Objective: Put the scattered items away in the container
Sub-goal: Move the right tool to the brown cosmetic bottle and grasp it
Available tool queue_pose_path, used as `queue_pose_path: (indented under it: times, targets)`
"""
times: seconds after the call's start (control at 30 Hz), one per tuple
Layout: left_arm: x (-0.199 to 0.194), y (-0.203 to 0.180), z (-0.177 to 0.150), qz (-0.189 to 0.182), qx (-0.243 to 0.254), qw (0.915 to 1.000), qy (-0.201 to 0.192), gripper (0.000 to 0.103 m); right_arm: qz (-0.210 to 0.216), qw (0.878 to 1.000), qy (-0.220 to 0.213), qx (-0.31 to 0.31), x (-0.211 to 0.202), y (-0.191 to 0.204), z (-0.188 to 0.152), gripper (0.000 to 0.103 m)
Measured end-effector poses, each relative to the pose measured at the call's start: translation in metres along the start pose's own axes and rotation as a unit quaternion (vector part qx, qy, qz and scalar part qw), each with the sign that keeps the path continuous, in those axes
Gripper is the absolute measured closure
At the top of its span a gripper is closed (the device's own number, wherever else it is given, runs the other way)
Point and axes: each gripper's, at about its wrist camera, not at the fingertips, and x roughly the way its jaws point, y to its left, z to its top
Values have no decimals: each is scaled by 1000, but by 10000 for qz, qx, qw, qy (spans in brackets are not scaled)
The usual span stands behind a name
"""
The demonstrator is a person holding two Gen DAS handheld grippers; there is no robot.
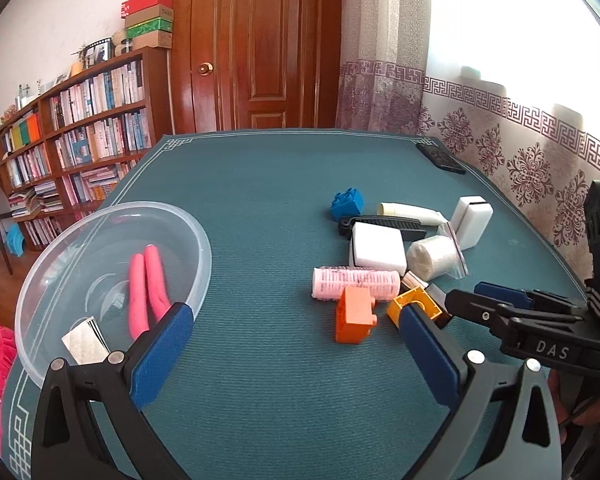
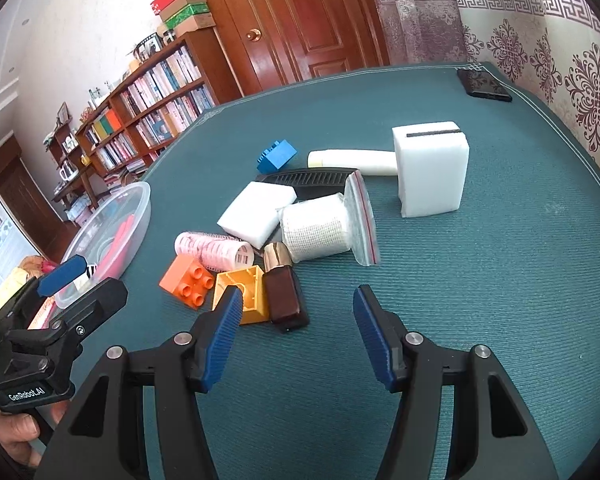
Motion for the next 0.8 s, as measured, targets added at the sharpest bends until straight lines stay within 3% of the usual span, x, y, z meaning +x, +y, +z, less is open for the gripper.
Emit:
queue_pose_path:
  times: [0.67, 0.8]
  targets:
    - [24, -13, -8, -204, 236, 9980, 541, 0, -237, 9990, 203, -328, 7, 6, -4, 42]
    - [26, -14, -9, -206, 215, 9979, 581, 0, -232, 9984, 269, -439, 9, 9, -5, 51]
